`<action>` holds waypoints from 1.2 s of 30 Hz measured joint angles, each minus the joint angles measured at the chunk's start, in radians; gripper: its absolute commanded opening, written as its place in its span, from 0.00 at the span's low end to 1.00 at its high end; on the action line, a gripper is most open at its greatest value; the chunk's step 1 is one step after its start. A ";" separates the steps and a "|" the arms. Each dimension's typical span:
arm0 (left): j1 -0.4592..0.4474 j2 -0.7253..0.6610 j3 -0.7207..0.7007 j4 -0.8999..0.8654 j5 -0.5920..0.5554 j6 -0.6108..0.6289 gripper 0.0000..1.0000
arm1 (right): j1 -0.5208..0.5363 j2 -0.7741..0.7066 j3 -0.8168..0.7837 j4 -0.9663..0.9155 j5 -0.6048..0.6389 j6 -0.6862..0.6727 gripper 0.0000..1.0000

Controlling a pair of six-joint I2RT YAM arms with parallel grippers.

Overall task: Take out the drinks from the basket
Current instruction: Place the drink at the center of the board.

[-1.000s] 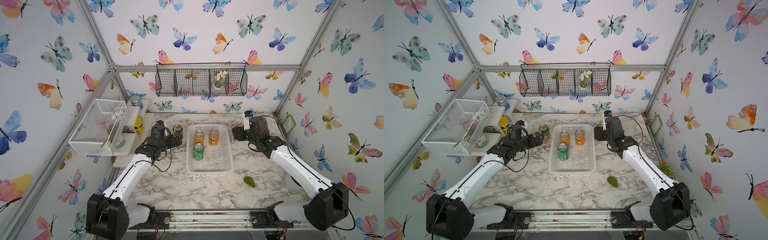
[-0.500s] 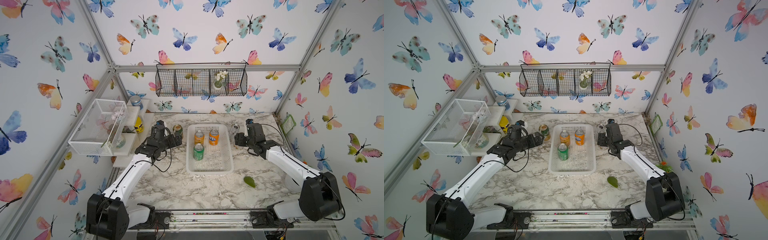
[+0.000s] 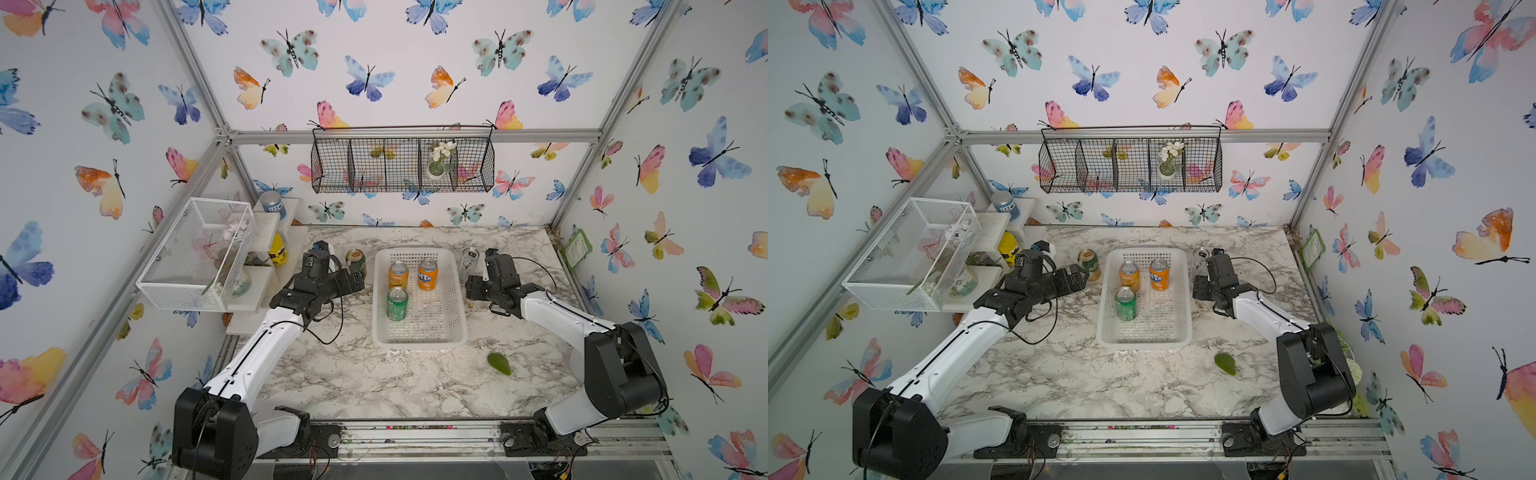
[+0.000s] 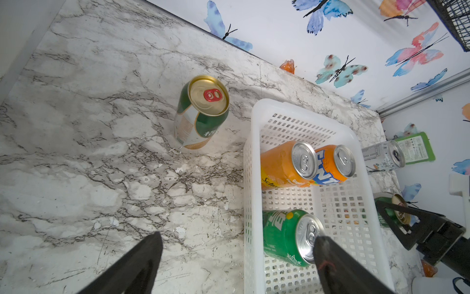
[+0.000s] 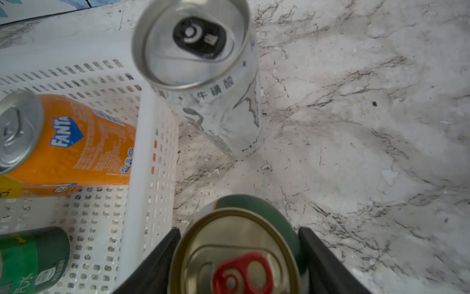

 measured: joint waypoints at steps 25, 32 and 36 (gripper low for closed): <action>0.000 0.000 0.000 0.000 0.000 0.000 0.99 | 0.000 0.026 -0.003 0.032 -0.016 0.035 0.79; 0.000 0.000 0.000 0.000 0.000 0.000 0.99 | 0.000 0.026 0.011 0.039 -0.016 0.040 0.82; 0.000 0.000 0.000 0.000 0.002 0.000 0.99 | 0.000 0.023 0.019 0.039 -0.015 0.044 0.83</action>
